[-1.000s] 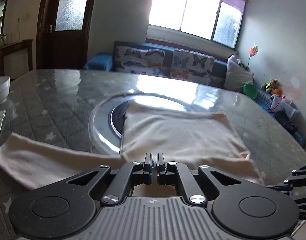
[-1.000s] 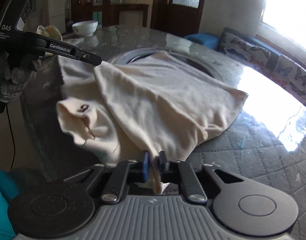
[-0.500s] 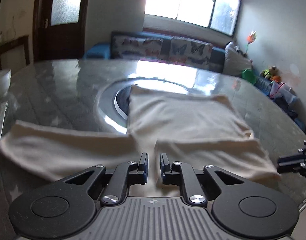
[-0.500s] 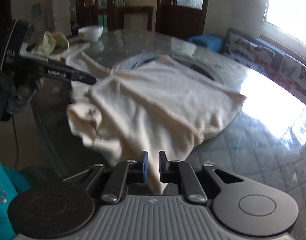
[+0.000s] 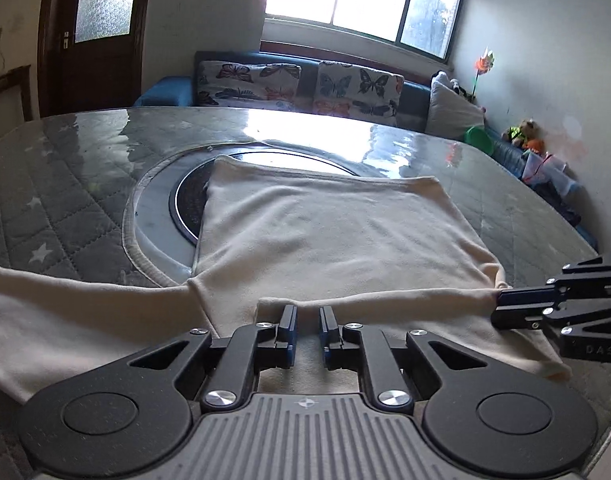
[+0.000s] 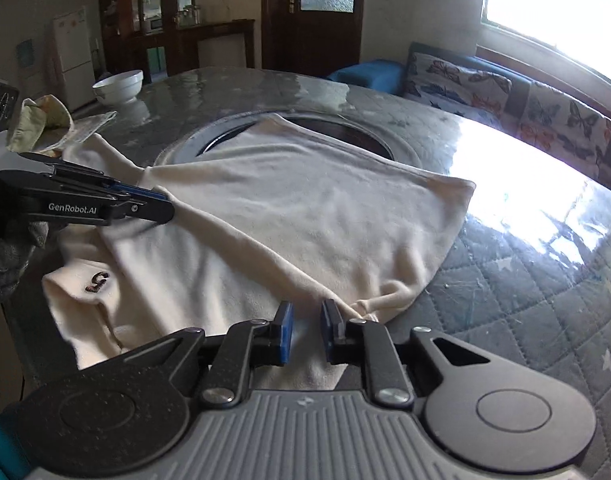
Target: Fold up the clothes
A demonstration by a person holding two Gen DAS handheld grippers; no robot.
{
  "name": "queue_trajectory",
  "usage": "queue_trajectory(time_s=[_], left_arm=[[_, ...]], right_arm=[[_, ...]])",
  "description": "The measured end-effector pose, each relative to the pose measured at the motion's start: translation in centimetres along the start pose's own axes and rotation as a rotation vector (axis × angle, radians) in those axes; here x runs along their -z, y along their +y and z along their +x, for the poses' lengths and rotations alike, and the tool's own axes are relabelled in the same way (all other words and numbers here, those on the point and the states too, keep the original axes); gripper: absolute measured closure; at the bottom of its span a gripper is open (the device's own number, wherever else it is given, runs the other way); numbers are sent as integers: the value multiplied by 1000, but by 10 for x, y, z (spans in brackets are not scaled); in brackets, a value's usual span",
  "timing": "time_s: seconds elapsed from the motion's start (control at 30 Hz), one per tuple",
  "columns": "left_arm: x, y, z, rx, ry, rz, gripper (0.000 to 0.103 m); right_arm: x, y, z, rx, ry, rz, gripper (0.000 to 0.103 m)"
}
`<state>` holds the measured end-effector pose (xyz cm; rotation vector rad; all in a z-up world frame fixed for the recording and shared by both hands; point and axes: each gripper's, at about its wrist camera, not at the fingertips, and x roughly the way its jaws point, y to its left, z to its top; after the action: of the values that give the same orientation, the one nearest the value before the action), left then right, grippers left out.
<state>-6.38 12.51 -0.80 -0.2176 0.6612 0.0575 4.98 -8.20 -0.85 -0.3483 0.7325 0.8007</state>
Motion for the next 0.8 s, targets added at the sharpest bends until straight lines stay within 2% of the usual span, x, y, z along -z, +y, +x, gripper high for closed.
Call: queue_trajectory(time_s=[0.17,0.3,0.47,0.57,0.67,0.8], left_arm=[[3,16,-25,-49,-47,-46,87],[7,49,-47,-185,-74,-124,84],[14,98,-69,-392,-108,-213,71],[17,126,-79,-508,-122,-268,65],[18,151,-86,-586,-135,-332,62],[16,176,-86,-645,-145,-376,61]], right_arm=[[-4,4,-8,-1,-27,-11,72],[-6,8,-13,-16,-45,-16,64],[-9,17,-17,-36,-67,-24,54],[-10,20,-18,-42,-73,-28,53],[-11,22,-21,-39,-79,-28,52],[-11,24,-23,-35,-81,-28,50]])
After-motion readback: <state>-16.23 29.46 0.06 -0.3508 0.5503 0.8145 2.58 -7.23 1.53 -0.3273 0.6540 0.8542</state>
